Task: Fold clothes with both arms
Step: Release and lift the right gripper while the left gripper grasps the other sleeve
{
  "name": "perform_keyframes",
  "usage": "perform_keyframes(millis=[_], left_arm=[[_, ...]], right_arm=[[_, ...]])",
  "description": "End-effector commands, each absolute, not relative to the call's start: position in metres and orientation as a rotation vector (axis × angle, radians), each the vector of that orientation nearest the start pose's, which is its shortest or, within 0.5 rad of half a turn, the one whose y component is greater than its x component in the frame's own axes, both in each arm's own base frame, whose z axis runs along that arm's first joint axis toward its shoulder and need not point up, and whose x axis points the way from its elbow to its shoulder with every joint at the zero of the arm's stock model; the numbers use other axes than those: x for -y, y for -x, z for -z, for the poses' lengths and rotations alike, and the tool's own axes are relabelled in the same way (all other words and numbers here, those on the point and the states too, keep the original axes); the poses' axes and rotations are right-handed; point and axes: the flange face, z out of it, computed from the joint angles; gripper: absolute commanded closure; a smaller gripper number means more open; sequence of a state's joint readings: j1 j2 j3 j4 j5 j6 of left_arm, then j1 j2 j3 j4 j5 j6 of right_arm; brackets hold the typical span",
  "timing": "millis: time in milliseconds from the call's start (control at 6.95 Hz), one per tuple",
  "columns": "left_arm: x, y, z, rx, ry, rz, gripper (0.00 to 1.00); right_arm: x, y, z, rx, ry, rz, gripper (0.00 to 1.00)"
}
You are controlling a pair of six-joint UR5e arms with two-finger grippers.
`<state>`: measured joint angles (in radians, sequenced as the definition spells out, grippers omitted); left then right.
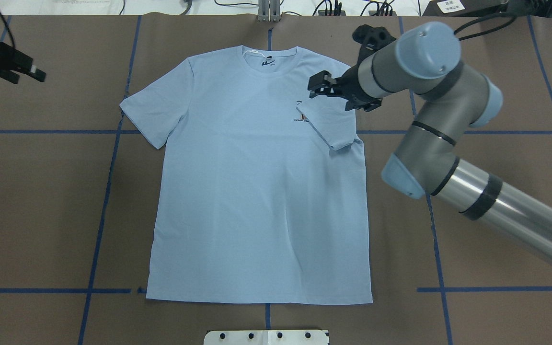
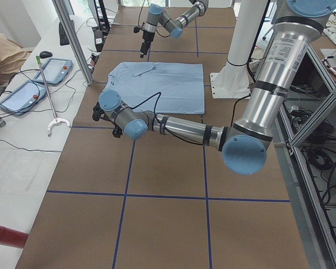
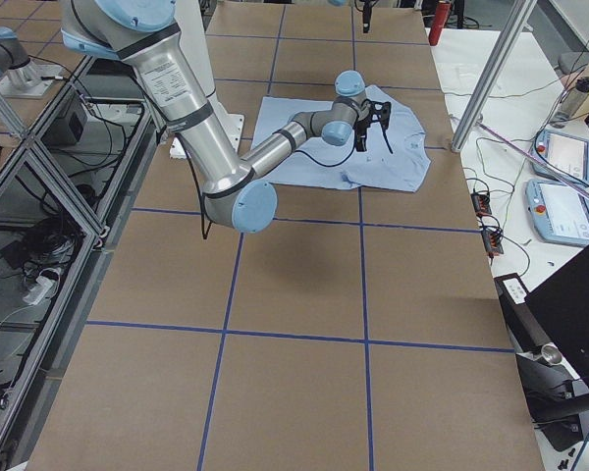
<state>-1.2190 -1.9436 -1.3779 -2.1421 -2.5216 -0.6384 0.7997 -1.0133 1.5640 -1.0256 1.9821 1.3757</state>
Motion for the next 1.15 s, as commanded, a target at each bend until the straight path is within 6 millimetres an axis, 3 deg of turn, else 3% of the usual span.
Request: perform_keyframes(millis=[0, 144, 288, 576, 720, 864, 1008], left_arm=[[0.646, -0.31, -0.451, -1.029, -0.191, -0.006, 0.0], [0.662, -0.341, -0.462, -0.997, -0.186, 0.019, 0.04], [0.662, -0.365, -0.474, -0.955, -0.183, 0.026, 0.15], [0.664, -0.376, -0.489, -0.899, -0.197, 0.047, 0.27], [0.664, -0.377, -0.487, -0.9, -0.195, 0.049, 0.38], [0.666, -0.379, -0.48, -0.907, -0.192, 0.061, 0.99], [0.67, -0.382, -0.467, -0.919, -0.204, 0.057, 1.0]], right_arm=[[0.534, 0.331, -0.314, 1.143, -0.128, -0.321, 0.0], [0.522, 0.322, -0.327, 1.13, -0.133, -0.324, 0.0], [0.521, 0.319, -0.33, 1.129, -0.127, -0.319, 0.0], [0.522, 0.316, -0.333, 1.119, -0.14, -0.333, 0.0], [0.523, 0.315, -0.334, 1.117, -0.138, -0.337, 0.0], [0.523, 0.315, -0.336, 1.114, -0.139, -0.34, 0.0], [0.525, 0.315, -0.338, 1.104, -0.157, -0.352, 0.0]])
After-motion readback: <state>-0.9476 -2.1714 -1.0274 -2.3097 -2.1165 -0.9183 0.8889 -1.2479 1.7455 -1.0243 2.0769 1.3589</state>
